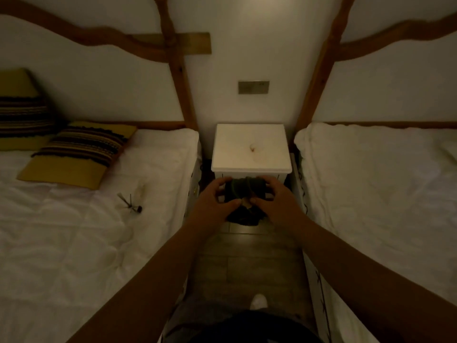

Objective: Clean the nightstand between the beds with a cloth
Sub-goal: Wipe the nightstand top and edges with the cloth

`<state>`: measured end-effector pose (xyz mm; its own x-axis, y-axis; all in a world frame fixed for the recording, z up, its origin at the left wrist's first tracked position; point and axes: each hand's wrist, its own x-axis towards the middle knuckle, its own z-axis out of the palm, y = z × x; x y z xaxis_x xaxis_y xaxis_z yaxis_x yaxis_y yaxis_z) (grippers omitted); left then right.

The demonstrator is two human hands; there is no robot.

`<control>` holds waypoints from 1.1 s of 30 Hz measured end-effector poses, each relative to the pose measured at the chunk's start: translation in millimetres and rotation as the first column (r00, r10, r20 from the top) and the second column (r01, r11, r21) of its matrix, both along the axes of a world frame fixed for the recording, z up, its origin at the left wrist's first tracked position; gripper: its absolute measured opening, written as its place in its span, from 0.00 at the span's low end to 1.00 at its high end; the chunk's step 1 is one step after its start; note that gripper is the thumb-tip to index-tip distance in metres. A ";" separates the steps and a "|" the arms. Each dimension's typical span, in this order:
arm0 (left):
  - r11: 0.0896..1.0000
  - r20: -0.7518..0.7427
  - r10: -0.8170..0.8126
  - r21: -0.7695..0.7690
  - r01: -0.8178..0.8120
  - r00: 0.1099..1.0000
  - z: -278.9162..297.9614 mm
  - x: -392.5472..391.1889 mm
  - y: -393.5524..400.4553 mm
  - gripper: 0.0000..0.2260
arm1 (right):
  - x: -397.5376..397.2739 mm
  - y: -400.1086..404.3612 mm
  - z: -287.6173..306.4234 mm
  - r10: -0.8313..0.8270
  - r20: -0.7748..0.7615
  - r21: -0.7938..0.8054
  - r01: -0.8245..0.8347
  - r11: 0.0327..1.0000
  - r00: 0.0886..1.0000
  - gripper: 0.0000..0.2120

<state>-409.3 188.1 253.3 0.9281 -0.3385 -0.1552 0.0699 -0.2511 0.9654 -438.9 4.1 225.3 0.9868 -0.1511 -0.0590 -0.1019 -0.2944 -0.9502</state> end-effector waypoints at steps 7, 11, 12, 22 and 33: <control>0.999 0.023 -0.007 0.037 0.006 1.000 -7.4 113.7 -29.2 0.23 | 109.8 -29.8 -3.2 0.004 -0.012 -0.051 -0.005 0.999 1.000 0.25; 0.998 0.018 -0.055 0.028 0.054 0.998 -21.0 194.4 -38.3 0.23 | 181.5 -36.1 -12.3 -0.039 -0.001 -0.095 0.039 0.995 0.999 0.26; 0.998 0.000 -0.065 0.011 0.065 0.998 -25.5 218.2 -40.0 0.23 | 203.1 -37.0 -15.6 -0.057 0.003 -0.102 0.057 0.993 0.998 0.26; 0.992 -0.087 -0.101 0.060 0.106 0.991 -56.8 407.1 -42.0 0.24 | 377.1 -23.4 -45.3 -0.175 -0.098 -0.088 0.167 0.982 0.980 0.27; 0.999 -0.290 0.015 0.050 0.000 0.957 -186.3 516.1 -79.5 0.25 | 499.1 -54.4 -172.2 -0.194 -0.217 -0.081 0.180 0.980 0.957 0.28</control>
<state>106.8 108.6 67.1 0.8431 -0.3167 -0.4346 0.3474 -0.2962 0.8897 60.2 -50.3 53.1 0.9033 -0.3420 -0.2591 -0.3676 -0.3055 -0.8784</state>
